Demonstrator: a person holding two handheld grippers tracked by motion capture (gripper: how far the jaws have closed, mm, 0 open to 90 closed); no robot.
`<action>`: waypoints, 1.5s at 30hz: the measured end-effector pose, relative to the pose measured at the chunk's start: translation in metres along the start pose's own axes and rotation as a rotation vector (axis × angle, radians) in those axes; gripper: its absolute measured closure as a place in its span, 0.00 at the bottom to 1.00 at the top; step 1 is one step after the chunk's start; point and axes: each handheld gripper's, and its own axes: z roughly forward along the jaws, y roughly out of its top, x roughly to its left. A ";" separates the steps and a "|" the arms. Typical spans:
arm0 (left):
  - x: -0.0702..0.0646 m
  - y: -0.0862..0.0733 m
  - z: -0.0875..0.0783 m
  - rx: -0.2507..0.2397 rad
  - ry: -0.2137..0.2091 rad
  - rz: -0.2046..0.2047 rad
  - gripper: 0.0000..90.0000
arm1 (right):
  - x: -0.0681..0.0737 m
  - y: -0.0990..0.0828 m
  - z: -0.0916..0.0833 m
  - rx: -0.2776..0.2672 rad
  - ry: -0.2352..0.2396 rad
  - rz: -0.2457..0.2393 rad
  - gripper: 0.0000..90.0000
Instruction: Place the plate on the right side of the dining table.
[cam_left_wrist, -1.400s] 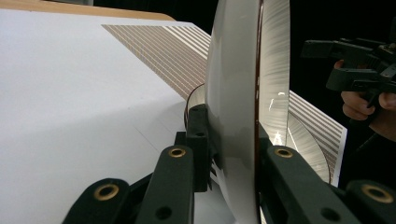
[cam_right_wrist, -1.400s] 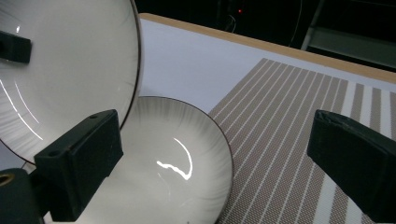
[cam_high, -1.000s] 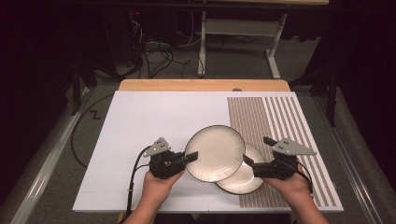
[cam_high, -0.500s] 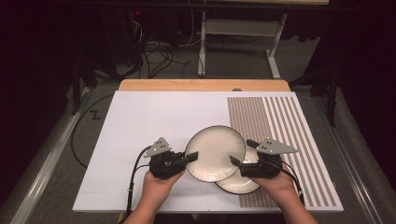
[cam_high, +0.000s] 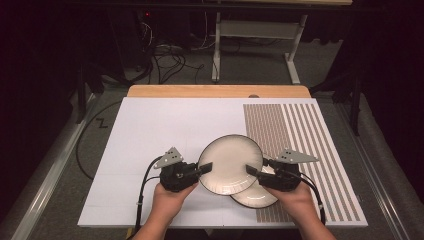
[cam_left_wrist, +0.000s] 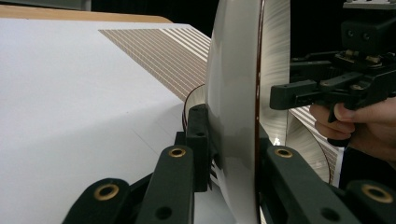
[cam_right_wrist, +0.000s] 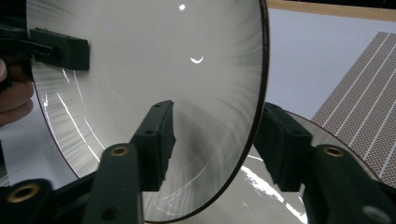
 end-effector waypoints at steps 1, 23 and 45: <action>0.000 0.000 0.000 0.001 -0.001 -0.001 0.88 | -0.001 0.000 0.000 -0.005 0.008 0.007 0.64; 0.003 -0.001 0.000 -0.001 -0.015 -0.031 0.88 | -0.014 0.002 -0.007 -0.020 0.061 0.121 0.92; 0.002 0.000 0.001 -0.024 -0.040 -0.097 0.90 | -0.013 0.005 -0.018 -0.035 0.078 0.161 0.96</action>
